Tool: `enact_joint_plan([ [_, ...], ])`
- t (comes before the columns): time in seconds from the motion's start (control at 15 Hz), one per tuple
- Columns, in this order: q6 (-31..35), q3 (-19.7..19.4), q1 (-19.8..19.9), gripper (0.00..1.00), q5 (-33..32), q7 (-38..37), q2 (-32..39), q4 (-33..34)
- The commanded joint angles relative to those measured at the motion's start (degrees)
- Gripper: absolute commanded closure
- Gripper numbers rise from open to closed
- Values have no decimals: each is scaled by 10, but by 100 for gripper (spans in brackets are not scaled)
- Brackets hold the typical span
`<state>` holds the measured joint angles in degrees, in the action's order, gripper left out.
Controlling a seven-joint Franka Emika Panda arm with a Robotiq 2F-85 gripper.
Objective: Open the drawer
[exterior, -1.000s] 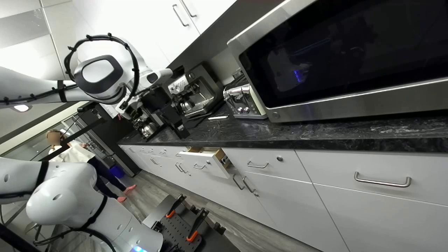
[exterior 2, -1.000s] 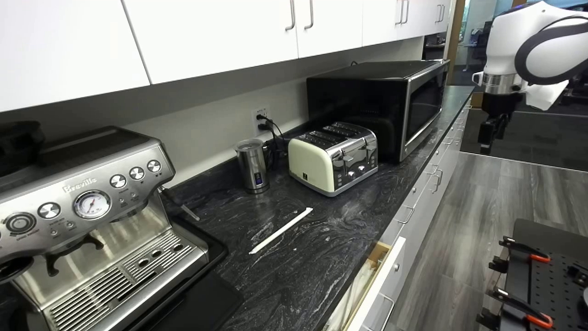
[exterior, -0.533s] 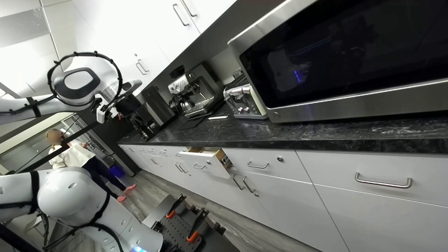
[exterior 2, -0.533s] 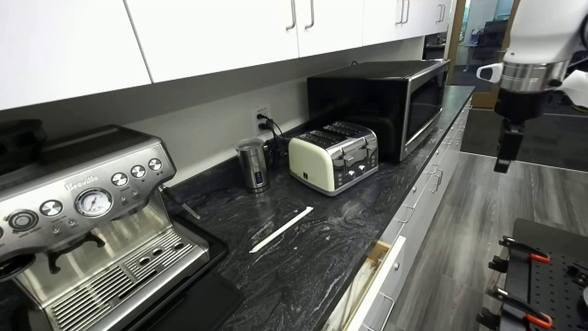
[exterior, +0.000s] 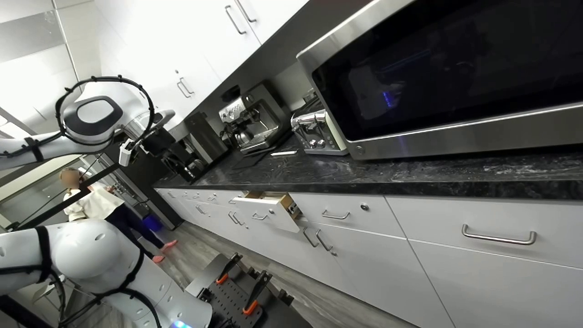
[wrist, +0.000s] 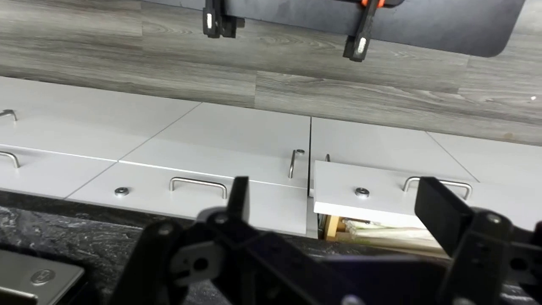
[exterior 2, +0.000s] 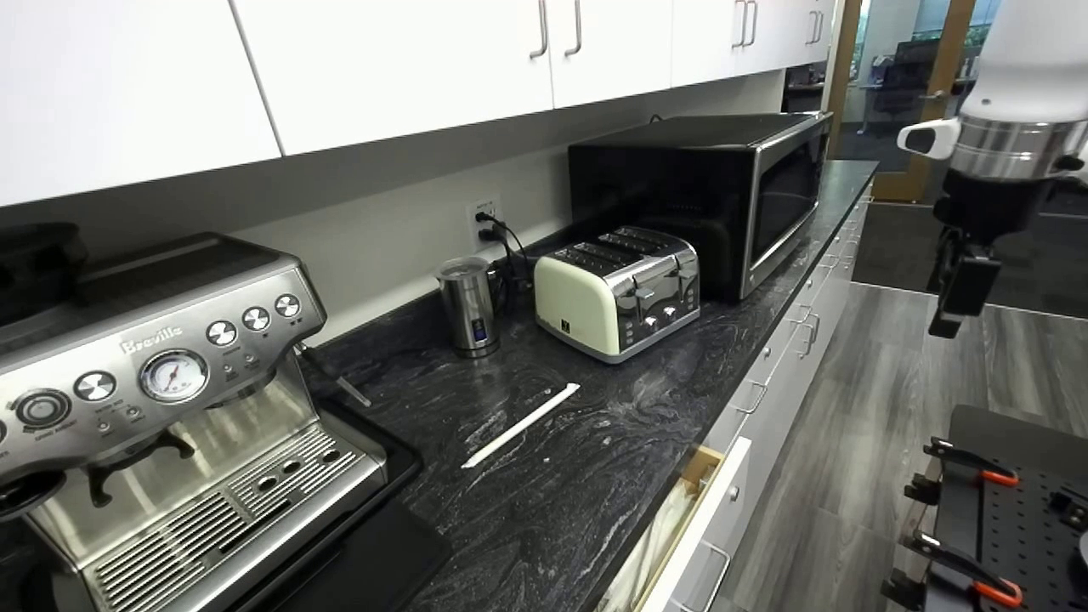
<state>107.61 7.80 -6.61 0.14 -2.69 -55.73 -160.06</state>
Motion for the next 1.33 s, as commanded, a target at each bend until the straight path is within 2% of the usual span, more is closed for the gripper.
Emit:
enact_joint_plan([
  [0.0,55,11,-34,0,101,-55,58,36],
  [0.13,105,44,-63,0,192,-96,97,58],
  [0.33,219,107,-107,0,301,-147,161,79],
  [0.47,300,157,-127,0,325,-172,220,94],
  [0.6,348,192,-134,0,289,-177,263,107],
  [0.67,323,163,-146,0,290,-180,208,76],
  [0.8,347,180,-153,0,283,-183,249,89],
  [0.93,347,179,-153,0,281,-182,262,97],
  [1.07,381,167,-161,0,321,-197,282,100],
  [1.27,447,197,-149,0,350,-267,354,110],
])
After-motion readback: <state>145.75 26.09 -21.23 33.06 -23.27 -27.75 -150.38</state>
